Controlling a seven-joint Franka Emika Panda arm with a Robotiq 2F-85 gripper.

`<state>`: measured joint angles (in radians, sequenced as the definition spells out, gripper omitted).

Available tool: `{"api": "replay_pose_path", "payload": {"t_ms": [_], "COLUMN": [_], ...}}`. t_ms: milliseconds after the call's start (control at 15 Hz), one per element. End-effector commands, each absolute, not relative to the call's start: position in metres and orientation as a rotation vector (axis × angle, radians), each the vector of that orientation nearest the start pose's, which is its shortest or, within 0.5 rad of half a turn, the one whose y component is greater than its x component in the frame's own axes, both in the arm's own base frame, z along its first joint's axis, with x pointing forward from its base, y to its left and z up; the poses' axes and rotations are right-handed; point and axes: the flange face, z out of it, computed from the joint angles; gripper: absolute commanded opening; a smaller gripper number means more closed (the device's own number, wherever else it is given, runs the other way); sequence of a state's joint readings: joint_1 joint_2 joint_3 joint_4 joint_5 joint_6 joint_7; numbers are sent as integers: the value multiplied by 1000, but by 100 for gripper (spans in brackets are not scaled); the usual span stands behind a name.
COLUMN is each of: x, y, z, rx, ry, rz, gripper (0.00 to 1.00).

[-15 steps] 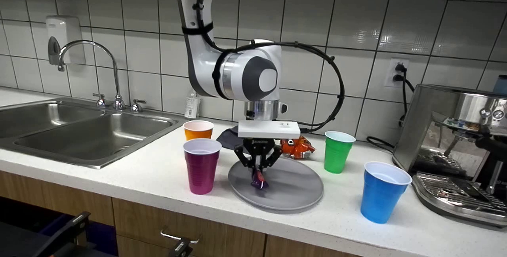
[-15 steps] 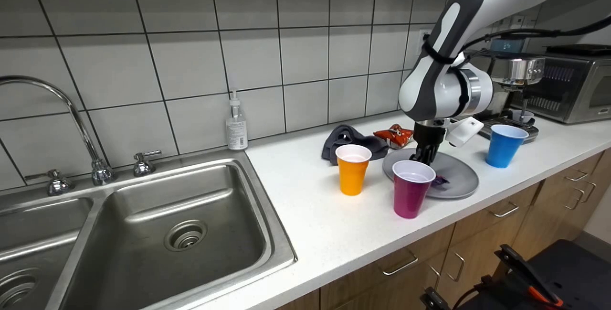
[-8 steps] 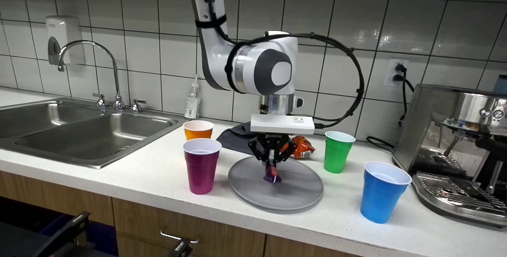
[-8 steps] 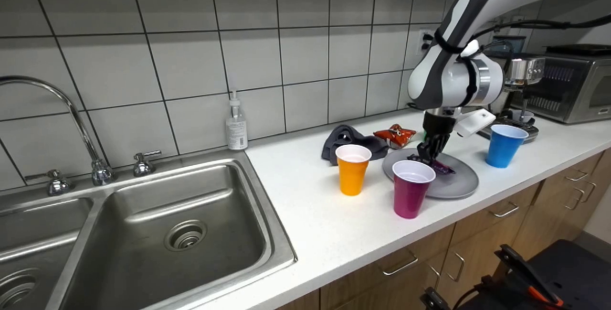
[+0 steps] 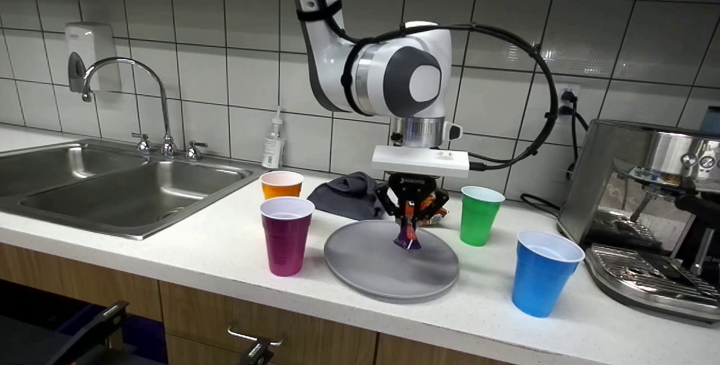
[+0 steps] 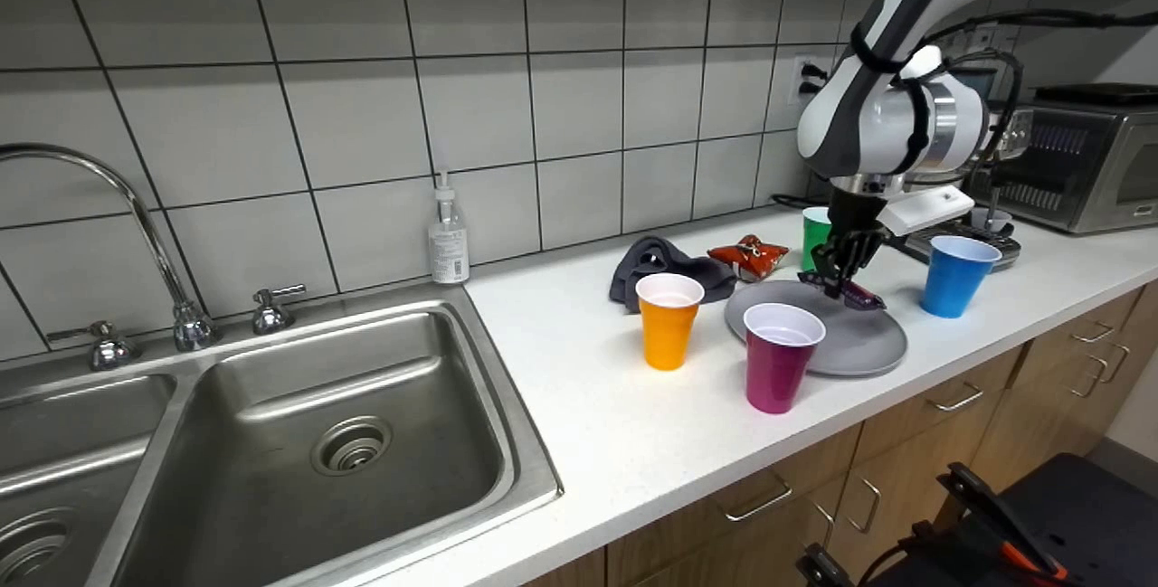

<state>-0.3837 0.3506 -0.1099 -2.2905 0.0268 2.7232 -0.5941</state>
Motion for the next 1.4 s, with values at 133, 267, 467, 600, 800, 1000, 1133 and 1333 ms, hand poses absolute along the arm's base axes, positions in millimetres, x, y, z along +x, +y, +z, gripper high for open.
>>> {"api": "replay_pose_path", "payload": {"t_ms": [133,267,467,600,800,1000,1133,1333], "x": [468,470,476,481,490,500,505,512], "y": [-282,-291,-305,-315,-330,-345,-355,-370], "z": [220,220,222,223,222,219,216,212], "rx": [-3193,-3189,-3177,-3170,-3159,-3146,-3133,-3116], "ry": [214,330,490,592,729,856,925,1016], "rz": [-38,-42,-54,-66,-89,-105,-108,-112], "gripper": [4,4,4,4,4,4,4,4]}}
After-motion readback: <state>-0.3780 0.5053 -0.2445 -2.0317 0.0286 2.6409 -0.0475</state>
